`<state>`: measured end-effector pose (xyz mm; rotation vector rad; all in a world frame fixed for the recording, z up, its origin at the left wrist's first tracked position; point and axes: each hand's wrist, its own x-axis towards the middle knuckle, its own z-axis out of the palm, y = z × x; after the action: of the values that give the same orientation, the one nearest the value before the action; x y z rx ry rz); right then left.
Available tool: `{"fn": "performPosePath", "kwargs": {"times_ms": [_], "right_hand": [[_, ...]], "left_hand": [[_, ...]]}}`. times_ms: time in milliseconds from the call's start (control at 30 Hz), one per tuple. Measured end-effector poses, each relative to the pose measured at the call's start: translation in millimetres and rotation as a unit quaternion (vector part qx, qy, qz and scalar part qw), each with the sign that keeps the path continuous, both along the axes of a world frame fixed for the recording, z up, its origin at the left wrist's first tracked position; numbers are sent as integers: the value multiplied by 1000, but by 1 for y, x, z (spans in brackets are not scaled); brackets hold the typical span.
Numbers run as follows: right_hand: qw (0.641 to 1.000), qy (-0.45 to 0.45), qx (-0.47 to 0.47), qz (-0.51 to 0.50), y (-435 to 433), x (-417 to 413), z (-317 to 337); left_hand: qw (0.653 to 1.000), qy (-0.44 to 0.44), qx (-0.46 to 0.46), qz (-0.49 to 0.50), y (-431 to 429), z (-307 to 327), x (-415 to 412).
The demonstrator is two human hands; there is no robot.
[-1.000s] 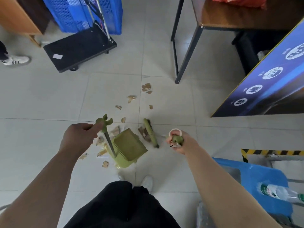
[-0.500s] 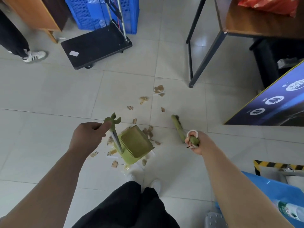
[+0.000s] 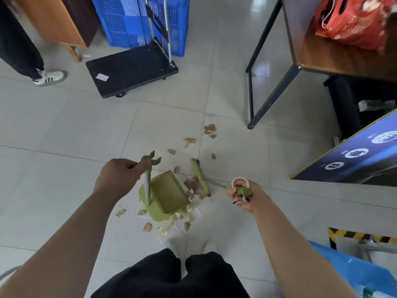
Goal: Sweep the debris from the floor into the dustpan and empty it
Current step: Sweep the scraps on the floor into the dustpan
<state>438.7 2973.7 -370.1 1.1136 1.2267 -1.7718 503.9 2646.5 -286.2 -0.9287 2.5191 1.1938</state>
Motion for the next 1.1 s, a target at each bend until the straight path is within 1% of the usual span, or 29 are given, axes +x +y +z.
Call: {"fn": "performPosePath", "kwargs": {"times_ms": [100, 267, 400, 467, 533, 667, 767, 933, 1033, 1100], "right_hand": [[1000, 12, 27, 10, 16, -20, 4], [997, 23, 71, 16, 49, -80, 12], [991, 45, 108, 68, 58, -132, 2], [990, 45, 110, 80, 56, -152, -7], [985, 44, 110, 123, 52, -164, -16], [972, 6, 77, 220, 47, -169, -19], [963, 12, 50, 265, 57, -185, -9], [979, -10, -34, 201, 95, -238, 11], [976, -4, -37, 214, 106, -261, 17], [975, 11, -21, 222, 108, -276, 19]], "left_hand": [[1000, -3, 0, 12, 1, -1, -11], [999, -8, 8, 43, 14, -9, -30], [997, -13, 6, 81, 33, -14, -48], [994, -11, 9, 109, 45, -15, -57], [990, -9, 12, 137, 58, -14, -67], [986, -5, 9, 168, 87, -13, -85], [982, -8, 10, 190, 106, -14, -95], [977, -9, 10, 214, 130, -9, -107], [973, -9, 7, 233, 140, -7, -112], [969, -11, 6, 245, 146, -8, -115]]}}
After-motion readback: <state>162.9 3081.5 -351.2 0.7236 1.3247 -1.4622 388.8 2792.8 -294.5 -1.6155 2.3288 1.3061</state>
